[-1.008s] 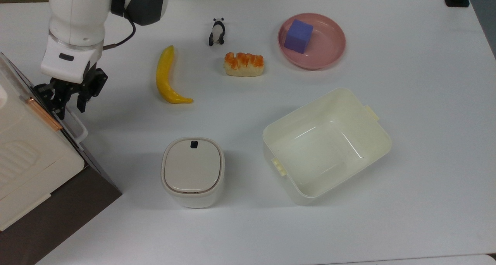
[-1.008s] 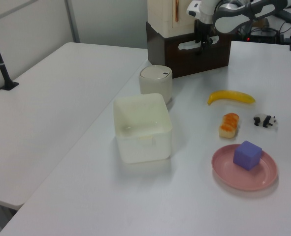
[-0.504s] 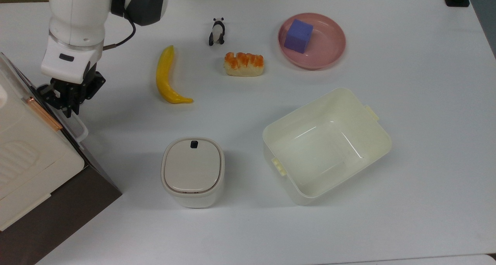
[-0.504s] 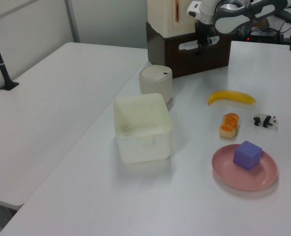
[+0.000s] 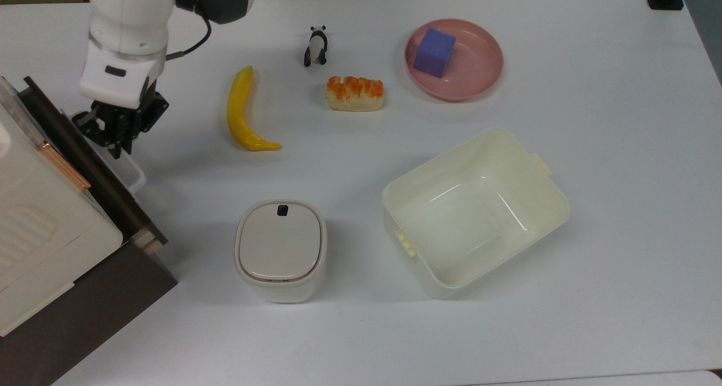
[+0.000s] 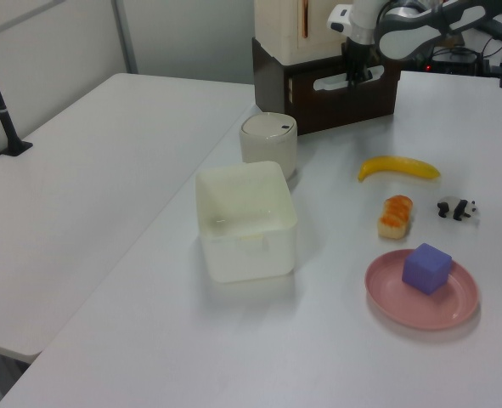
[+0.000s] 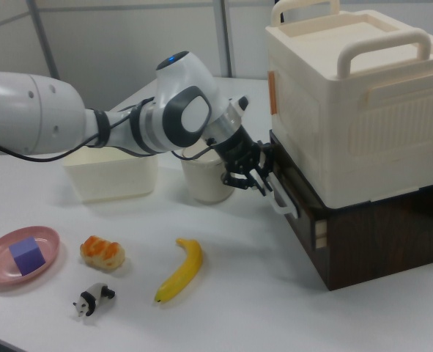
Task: Slide the drawer open
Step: 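Pull the handle outward to slide the brown drawer open, then open the gripper, release the handle and lift away from the drawer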
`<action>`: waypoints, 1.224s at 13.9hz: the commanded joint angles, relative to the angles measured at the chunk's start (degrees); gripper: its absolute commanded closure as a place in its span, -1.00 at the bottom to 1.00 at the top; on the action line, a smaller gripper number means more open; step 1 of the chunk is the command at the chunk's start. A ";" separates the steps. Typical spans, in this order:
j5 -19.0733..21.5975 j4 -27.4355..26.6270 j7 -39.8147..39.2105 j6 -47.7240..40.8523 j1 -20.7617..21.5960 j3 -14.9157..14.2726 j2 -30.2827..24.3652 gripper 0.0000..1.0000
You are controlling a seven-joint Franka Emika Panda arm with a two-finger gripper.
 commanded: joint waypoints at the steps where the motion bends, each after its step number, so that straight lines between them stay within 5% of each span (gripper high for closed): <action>1: -1.42 -9.52 2.87 0.72 2.09 -0.10 -7.45 1.00; 7: -1.42 -13.57 4.73 0.55 3.06 0.07 -10.19 0.94; 8: -1.33 -13.48 4.73 0.46 3.06 0.07 -10.19 0.77; 9: -0.90 -13.14 4.91 0.20 2.98 0.07 -10.10 0.02; 10: -0.72 -12.96 4.91 0.02 2.98 0.07 -10.01 -0.25; 14: 2.00 -11.91 6.31 -2.08 3.06 1.56 -10.62 -0.54; 17: 6.56 -8.14 12.80 -10.32 3.06 5.69 -11.15 -0.88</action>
